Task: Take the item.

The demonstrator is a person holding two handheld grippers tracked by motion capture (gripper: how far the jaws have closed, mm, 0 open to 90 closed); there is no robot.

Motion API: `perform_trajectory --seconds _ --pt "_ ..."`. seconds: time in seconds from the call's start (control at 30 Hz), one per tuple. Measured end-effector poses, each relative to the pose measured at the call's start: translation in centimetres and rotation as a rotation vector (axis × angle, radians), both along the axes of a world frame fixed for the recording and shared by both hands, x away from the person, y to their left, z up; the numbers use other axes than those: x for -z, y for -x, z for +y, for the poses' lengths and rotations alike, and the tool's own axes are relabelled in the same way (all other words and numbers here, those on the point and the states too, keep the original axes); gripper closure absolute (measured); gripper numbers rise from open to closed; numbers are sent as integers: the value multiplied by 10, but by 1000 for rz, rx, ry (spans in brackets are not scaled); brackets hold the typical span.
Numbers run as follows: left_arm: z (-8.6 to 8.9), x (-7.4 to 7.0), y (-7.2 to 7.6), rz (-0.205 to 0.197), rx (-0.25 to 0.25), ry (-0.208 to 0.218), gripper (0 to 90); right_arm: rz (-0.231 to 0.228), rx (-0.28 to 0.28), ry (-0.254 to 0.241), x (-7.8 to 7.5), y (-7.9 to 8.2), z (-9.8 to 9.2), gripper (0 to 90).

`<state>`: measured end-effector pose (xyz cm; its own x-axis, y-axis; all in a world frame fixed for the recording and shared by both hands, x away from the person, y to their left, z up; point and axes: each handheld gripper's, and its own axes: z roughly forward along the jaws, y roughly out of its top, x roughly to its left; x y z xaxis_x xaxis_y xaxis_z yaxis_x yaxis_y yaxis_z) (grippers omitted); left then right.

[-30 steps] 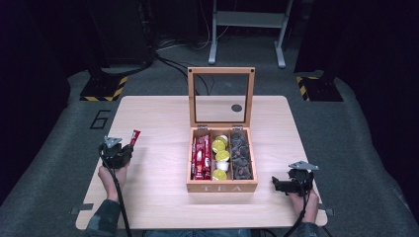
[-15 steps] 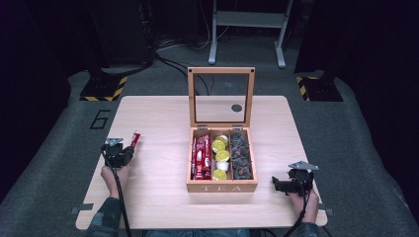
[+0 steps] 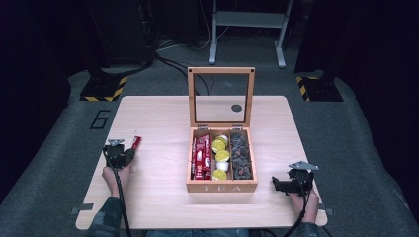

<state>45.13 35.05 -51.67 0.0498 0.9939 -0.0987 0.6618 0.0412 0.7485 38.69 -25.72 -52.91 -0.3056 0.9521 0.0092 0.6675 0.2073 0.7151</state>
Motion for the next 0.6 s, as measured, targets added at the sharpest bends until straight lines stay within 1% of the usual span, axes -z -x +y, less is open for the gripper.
perform_trajectory --seconds 0.07,0.2,0.3,0.43,0.47,0.53,0.57,0.6 --pt "0 1 -1 8 3 -5 810 -1 0 0 0 0 0 7" --pt "0 2 -1 12 2 -4 803 0 0 0 0 0 0 7" --pt "1 2 -1 17 1 -3 782 -1 0 0 0 0 0 7" --pt "1 0 2 11 8 -3 733 -1 0 0 0 0 0 7" --pt "-1 0 3 3 9 -26 717 0 0 0 0 0 0 7" --pt "-1 0 4 3 15 -32 682 0 0 0 0 0 0 7" --pt "-1 0 6 17 20 -27 655 0 0 0 0 0 0 7" --pt "-1 0 6 17 20 -27 633 0 0 0 0 0 0 7"
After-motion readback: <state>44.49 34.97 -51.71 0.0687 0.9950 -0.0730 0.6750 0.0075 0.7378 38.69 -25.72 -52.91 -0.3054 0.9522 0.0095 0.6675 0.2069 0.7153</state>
